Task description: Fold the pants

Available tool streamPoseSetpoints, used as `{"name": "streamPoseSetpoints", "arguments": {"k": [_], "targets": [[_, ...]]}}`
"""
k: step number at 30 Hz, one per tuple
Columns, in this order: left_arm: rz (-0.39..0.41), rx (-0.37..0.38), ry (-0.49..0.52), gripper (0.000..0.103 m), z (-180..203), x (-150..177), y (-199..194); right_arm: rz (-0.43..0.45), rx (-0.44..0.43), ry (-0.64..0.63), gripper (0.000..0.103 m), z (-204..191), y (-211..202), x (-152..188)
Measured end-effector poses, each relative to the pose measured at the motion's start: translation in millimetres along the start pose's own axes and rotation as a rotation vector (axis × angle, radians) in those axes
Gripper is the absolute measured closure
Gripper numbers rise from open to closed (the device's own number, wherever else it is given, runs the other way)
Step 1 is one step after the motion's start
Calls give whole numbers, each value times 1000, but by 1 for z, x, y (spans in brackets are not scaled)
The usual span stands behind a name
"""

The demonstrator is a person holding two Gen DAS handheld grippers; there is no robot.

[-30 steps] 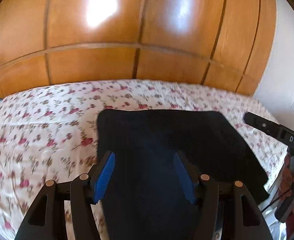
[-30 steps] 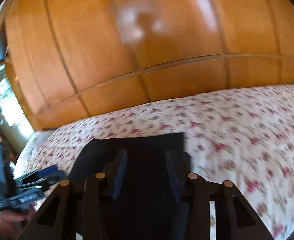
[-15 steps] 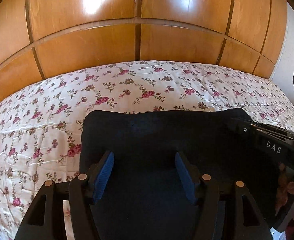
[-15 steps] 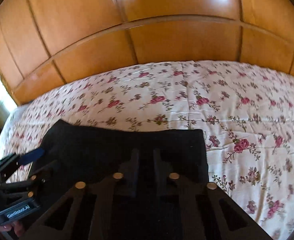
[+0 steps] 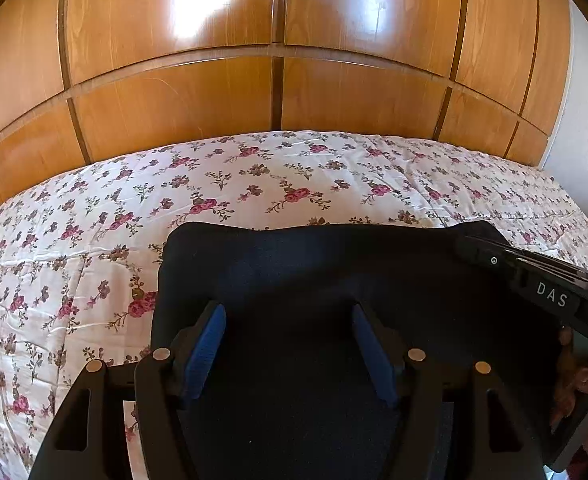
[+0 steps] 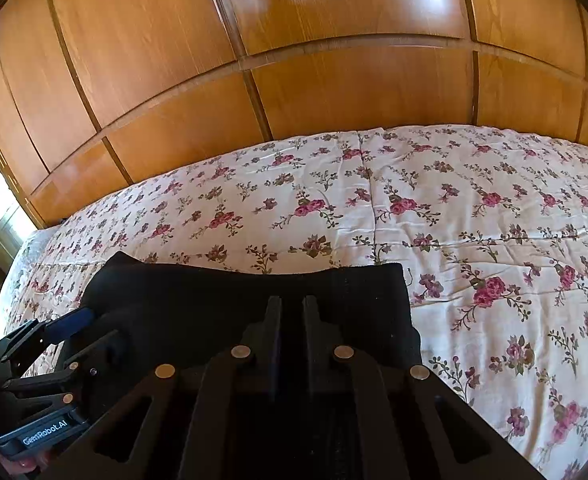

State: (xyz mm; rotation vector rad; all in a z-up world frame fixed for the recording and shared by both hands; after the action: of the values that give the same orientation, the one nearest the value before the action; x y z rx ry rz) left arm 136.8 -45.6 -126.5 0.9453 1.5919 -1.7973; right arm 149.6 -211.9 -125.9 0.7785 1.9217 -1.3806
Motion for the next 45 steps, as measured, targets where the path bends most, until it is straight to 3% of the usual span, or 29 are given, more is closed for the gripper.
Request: {"name": "streamPoseSetpoints", "arguments": {"k": [10, 18, 33, 37, 41, 45], "targets": [[11, -13, 19, 36, -1, 8, -22, 71, 11, -49, 90, -14, -44, 7], [14, -6, -40, 36, -10, 24, -42, 66, 1, -101, 89, -20, -79, 30], [1, -16, -90, 36, -19, 50, -76, 37, 21, -170, 89, -22, -105, 57], [-14, 4, -159, 32, -30, 58, -84, 32, 17, -151, 89, -22, -112, 57], [-29, 39, -225, 32, -39, 64, -86, 45, 8, -133, 82, -20, -118, 57], [-31, 45, -226, 31, -38, 66, -88, 44, 13, -134, 81, -20, -118, 58]]}}
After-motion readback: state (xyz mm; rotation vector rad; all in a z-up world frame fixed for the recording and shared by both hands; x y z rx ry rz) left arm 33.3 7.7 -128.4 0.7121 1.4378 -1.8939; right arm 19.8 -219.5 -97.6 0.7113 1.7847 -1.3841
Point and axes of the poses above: each gripper's, at about its wrist camera, not at the fingertips, and y roughly the way its jaws point, z to its right, x to its underside, the point moved 4 cm from there along y, roughly the way its jaws point, and after that the axes turned 11 degrees about z, right-handed, at the moved point
